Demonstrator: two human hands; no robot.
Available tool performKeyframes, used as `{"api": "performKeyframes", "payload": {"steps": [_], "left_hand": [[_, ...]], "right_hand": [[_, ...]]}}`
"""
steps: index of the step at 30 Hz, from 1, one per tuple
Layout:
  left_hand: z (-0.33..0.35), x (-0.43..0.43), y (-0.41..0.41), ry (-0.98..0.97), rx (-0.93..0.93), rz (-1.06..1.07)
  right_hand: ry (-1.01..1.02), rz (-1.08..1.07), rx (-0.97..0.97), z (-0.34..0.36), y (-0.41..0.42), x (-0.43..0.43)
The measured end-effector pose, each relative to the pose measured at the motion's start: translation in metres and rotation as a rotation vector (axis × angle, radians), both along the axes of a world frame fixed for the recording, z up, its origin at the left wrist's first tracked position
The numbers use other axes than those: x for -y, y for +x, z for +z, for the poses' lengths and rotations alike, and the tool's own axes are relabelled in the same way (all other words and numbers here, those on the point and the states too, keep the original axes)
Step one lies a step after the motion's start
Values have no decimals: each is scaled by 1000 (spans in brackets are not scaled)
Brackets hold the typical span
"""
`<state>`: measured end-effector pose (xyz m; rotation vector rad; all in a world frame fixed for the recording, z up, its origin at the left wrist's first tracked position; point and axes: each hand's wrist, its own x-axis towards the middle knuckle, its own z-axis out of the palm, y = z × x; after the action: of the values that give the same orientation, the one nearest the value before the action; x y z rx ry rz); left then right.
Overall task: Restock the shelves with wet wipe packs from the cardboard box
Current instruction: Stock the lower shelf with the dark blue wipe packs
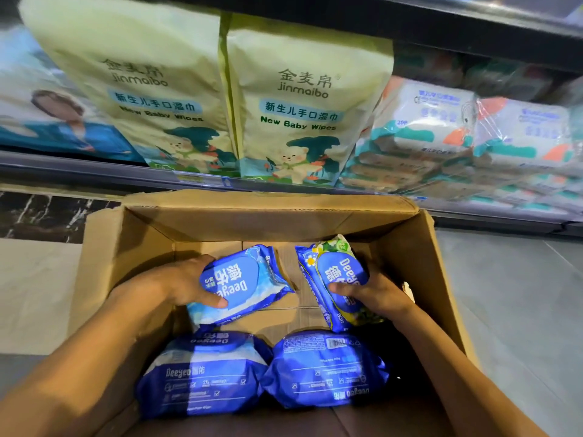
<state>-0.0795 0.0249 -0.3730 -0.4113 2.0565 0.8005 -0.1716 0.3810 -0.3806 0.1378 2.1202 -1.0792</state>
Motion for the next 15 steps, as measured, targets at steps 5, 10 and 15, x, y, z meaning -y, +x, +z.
{"api": "performKeyframes", "payload": {"steps": [5, 10, 15], "left_hand": [[10, -8, -11, -32, 89, -108], [14, -10, -16, 61, 129, -144], [26, -25, -6, 28, 53, -139]], "right_hand": [[6, 71, 181, 4, -4, 6], [34, 53, 218, 13, 1, 19], [162, 60, 117, 16, 18, 29]]}}
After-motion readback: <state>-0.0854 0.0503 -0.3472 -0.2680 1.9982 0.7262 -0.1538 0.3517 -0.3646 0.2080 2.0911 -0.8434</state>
